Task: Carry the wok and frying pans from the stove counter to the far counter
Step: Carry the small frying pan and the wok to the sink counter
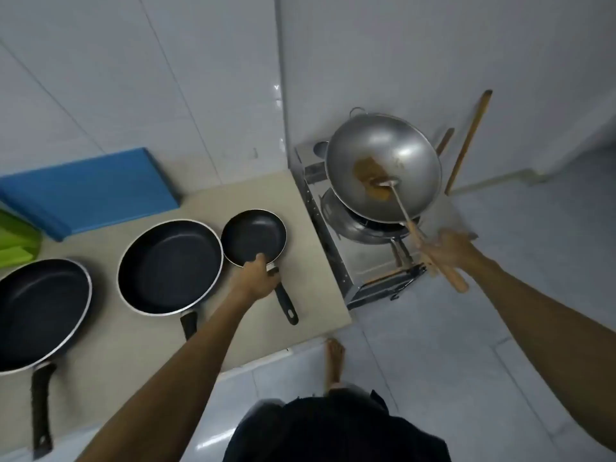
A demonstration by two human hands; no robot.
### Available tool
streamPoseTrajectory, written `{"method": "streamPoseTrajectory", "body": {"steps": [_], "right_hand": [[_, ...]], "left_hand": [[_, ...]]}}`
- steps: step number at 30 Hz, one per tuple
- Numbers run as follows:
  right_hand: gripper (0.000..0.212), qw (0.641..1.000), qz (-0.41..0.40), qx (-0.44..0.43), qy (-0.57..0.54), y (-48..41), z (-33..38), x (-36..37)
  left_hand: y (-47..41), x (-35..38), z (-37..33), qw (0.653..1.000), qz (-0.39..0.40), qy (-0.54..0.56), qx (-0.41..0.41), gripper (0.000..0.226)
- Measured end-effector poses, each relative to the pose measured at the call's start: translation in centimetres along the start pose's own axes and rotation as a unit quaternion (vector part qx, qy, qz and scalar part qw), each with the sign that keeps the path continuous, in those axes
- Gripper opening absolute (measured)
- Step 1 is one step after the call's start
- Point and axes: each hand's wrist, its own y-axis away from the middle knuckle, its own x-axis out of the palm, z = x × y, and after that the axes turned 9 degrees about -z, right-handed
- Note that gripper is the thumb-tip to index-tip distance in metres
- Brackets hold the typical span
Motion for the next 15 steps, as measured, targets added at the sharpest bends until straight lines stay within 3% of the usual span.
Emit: {"method": "streamPoseTrajectory", "body": {"steps": [4,9,15], "right_hand": [[0.093,0.999,-0.014,0.011,-0.048,-3.8,-1.3,1.5],[0.114,0.994,0.053,0.038,-0.085,-8.1,-3.6,3.5],[0.088,0.982,0.077,0.058,-0.162,-10.7,-4.5,4.6]], "left_hand": [[-0.6,3.7,-0.8,0.994,0.011,0.01,-0.11,0.051],[-1.5,8.9,-1.6,0.97,0.042,0.039,-0.237,0.058],[-2.6,11.6,-2.1,0.942,0.022,0.125,-0.31,0.049]]}}
